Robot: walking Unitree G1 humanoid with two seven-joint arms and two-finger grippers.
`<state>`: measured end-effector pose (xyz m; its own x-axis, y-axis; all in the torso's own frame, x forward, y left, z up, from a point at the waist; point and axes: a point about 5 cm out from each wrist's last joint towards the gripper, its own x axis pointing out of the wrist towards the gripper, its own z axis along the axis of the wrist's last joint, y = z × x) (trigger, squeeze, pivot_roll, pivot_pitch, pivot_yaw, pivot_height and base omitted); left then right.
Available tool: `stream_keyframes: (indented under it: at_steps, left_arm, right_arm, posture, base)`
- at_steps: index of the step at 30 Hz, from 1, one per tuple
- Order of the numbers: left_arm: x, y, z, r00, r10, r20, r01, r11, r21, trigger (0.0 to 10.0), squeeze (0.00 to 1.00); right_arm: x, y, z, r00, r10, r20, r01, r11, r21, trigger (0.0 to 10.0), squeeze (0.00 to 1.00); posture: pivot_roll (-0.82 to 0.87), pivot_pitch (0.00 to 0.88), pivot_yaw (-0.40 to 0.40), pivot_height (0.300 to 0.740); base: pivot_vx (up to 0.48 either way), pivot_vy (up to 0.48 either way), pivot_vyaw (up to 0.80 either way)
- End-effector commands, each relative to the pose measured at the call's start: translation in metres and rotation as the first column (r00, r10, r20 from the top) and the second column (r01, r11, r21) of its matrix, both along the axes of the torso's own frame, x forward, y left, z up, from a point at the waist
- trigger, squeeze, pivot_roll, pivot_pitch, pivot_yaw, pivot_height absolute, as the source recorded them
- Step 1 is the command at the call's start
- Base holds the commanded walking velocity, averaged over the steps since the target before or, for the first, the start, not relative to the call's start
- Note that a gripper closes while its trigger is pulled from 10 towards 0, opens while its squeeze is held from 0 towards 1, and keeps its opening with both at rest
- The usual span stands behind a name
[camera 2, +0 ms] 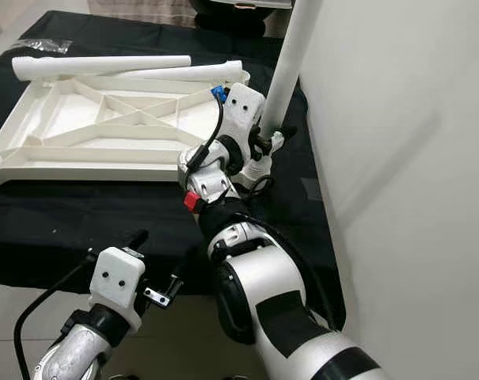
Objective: Building children table
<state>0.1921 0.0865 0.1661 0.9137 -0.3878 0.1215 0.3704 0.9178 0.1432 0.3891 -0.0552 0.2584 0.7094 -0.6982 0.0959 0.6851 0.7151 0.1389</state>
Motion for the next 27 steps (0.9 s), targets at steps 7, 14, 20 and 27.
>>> stream_keyframes:
  at_steps: [7,14,20,27]
  left_arm:
    - [0.000,0.001,-0.007,1.000,0.001,-0.025,-0.001,1.000,0.005,10.0,0.00]
    - [0.000,0.001,-0.008,1.000,0.001,-0.027,-0.001,1.000,0.007,10.0,0.00]
    - [0.001,0.001,-0.009,1.000,-0.001,-0.030,0.001,1.000,0.009,10.0,0.00]
    - [0.001,0.001,-0.011,0.999,0.001,-0.034,-0.001,1.000,0.008,10.0,0.00]
  right_arm:
    - [-0.004,0.005,-0.009,0.998,0.057,0.015,-0.057,0.998,-0.016,10.0,0.12]
    - [-0.007,0.005,-0.014,0.997,0.075,0.021,-0.075,0.997,-0.024,10.0,1.00]
    - [-0.009,0.005,-0.018,0.992,0.121,0.031,-0.121,0.992,-0.019,10.0,1.00]
    - [-0.018,-0.012,-0.026,0.968,0.228,0.106,-0.229,0.973,-0.001,10.0,0.00]
  posture:
    - [0.11,0.187,-0.104,0.740]
    - [0.11,0.180,-0.102,0.740]
    - [0.11,0.168,-0.099,0.740]
    - [0.11,0.157,-0.098,0.740]
  base:
    - [0.000,0.000,0.00]
    - [0.000,0.000,0.00]
    - [0.000,0.000,0.00]
    - [0.000,0.000,0.00]
